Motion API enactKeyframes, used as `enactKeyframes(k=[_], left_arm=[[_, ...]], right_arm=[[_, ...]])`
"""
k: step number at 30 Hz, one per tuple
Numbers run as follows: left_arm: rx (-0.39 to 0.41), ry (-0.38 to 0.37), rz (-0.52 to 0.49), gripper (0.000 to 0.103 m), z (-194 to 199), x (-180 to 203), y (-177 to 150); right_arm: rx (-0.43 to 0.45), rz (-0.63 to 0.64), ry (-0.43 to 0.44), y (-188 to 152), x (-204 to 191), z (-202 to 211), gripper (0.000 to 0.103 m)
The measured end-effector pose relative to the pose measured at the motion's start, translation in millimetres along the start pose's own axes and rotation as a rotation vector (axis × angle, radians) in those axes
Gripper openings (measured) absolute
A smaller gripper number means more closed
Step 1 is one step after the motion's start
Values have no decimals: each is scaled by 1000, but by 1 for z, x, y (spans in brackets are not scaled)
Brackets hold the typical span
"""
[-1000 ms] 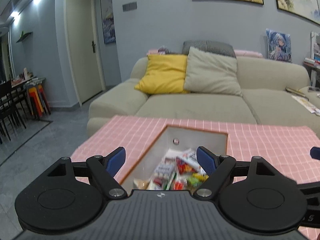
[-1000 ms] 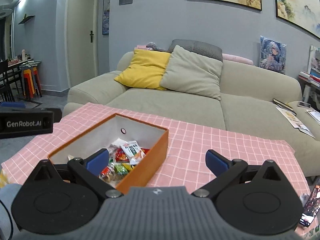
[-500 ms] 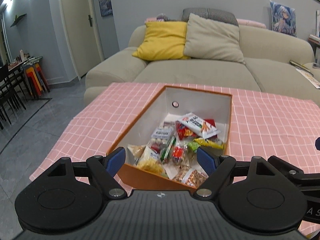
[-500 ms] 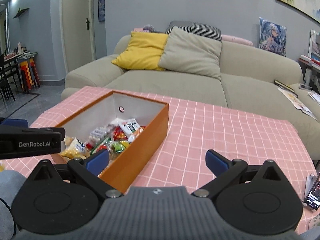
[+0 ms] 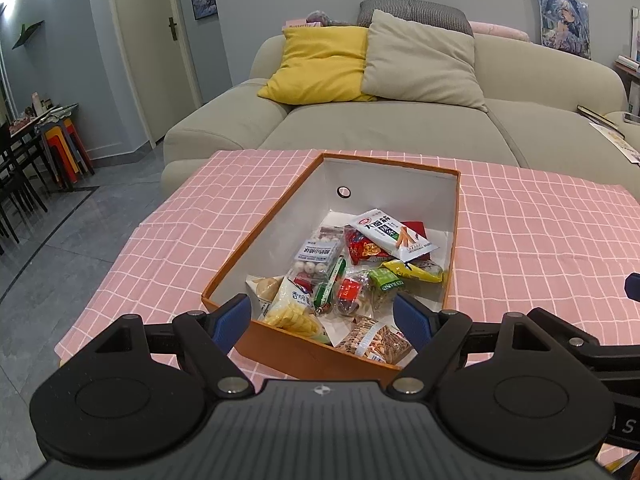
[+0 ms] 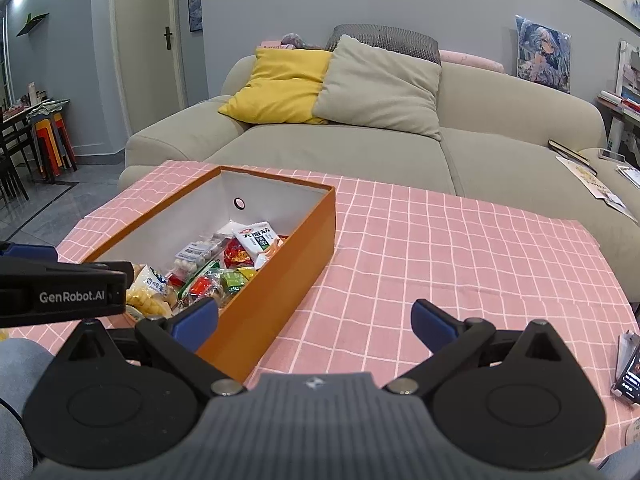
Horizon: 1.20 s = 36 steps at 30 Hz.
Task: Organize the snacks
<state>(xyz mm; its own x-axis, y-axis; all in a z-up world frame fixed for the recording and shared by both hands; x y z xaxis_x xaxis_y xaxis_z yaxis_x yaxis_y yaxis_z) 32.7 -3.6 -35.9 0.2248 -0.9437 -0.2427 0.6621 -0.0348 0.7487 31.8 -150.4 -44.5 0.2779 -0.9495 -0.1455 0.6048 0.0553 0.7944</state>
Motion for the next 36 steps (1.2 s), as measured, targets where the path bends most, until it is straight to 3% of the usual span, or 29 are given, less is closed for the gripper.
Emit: enactKeyframes(k=[36], left_arm=[[-5, -8, 16, 95, 3, 2, 3]], right_arm=[[21, 41, 14, 0, -4, 9, 99]])
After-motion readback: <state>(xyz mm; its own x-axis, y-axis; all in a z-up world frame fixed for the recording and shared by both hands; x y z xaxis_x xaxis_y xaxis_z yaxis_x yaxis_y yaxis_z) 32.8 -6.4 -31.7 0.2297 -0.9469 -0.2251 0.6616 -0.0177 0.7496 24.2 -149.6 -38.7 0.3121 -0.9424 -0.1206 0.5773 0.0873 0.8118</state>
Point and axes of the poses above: each gripper's, at about its wrist camera, not at the fingertips, and z roughly against the way its jaws point, x to its right, y to its top, the point moved 2 cm from there along -z, roughly the way its jaws point, and after that the axes turned 11 degrees about y, right-handed, at the moved point
